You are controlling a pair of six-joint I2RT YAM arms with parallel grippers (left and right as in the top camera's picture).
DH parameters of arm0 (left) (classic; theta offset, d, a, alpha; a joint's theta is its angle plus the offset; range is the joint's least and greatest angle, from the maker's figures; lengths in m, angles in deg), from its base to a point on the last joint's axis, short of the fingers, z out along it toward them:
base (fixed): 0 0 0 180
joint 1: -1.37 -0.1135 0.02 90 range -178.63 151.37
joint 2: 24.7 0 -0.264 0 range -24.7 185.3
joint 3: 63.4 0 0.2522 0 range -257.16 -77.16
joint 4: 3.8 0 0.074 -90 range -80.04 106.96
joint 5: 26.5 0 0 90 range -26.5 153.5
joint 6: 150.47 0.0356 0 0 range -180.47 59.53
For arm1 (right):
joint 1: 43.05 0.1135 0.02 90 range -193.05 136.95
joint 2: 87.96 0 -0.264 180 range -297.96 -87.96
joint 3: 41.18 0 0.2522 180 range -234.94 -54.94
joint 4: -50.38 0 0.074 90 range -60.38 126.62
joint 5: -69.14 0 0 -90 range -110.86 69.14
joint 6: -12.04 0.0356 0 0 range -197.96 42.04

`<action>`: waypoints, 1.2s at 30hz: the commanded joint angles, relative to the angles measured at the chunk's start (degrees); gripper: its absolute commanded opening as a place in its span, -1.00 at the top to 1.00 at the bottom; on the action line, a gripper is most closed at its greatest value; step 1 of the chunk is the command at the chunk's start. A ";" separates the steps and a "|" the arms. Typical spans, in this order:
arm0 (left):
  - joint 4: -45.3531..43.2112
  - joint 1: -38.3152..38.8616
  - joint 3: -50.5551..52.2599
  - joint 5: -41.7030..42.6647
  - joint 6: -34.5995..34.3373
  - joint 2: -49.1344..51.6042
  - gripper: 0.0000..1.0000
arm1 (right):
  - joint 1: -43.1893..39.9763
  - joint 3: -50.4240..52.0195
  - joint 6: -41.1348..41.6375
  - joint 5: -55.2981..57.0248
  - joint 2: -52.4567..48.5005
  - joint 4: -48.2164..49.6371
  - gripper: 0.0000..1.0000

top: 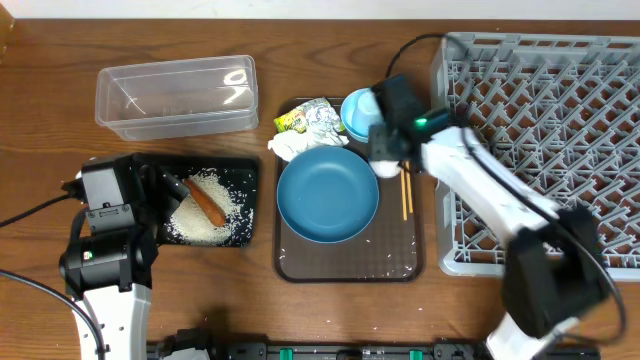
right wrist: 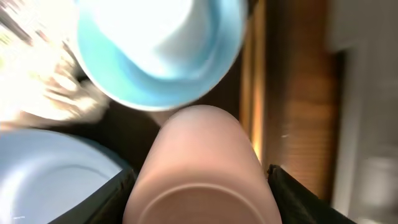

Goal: Sort waste into correct bins and load items into the dishwasher rack
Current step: 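Carry the pink-white cup right and set it in the dish rack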

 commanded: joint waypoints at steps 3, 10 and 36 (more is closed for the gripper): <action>0.09 -0.17 -0.04 -1.14 0.74 0.11 -0.98 | -5.99 -1.07 -2.25 0.61 13.97 -0.42 -0.17; 0.09 -0.17 -0.04 -1.14 0.74 0.11 -0.98 | -22.25 -1.07 -6.56 0.44 26.40 -0.44 -0.12; 0.09 -0.17 -0.04 -1.14 0.74 0.11 -0.98 | -58.75 -1.05 -11.13 -9.64 7.30 4.72 -0.81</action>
